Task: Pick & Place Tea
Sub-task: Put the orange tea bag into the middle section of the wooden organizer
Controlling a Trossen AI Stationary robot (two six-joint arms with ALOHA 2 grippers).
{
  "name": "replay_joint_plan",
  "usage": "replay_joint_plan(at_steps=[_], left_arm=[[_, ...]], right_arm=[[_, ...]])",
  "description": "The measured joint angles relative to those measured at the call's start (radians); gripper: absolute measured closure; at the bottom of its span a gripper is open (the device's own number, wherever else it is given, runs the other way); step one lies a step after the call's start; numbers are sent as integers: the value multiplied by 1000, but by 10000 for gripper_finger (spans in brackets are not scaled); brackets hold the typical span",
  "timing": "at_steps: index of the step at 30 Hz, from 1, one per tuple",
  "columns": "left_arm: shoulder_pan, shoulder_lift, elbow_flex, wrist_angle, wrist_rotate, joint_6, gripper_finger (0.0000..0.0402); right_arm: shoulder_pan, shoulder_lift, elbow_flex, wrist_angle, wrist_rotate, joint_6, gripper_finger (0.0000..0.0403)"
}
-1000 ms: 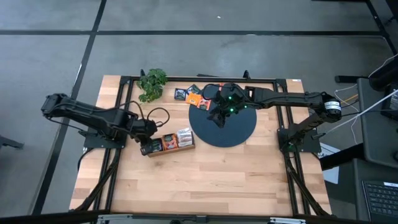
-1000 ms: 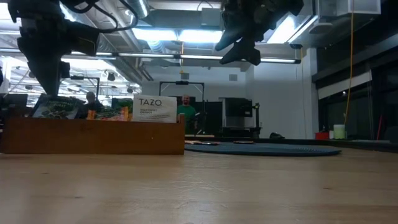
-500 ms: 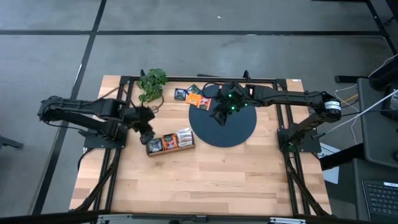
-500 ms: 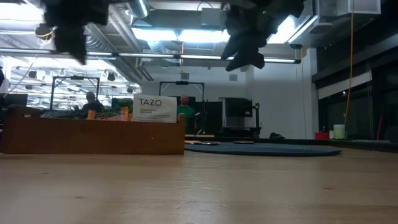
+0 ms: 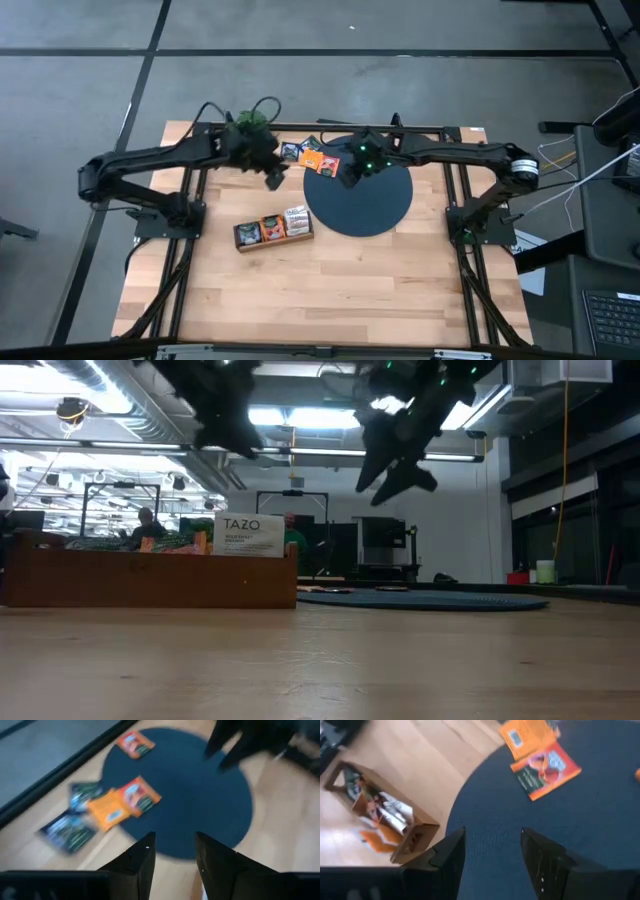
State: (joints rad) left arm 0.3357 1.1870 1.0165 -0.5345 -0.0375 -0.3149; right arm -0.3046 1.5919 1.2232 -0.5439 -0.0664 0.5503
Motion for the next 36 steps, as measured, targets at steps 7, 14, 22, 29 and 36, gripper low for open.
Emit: replay_joint_plan(at_steps=[7,14,22,29,36], left_arm=[[88,158,6,181,187,56,277],[121,293,6,187,180,122,297],[91,388,6,296,187,171,323],[83,401,6,399,168,166,351],[75,491,7,458,161,182,388]], right_arm=[[-10,94,0,56,-26,139,212],[-25,128,0,116,39,234,212],[-80,131,0,118,47,225,213],[-146,144,-1,123,37,70,244],[-181,149,0,127,-4,-45,273]])
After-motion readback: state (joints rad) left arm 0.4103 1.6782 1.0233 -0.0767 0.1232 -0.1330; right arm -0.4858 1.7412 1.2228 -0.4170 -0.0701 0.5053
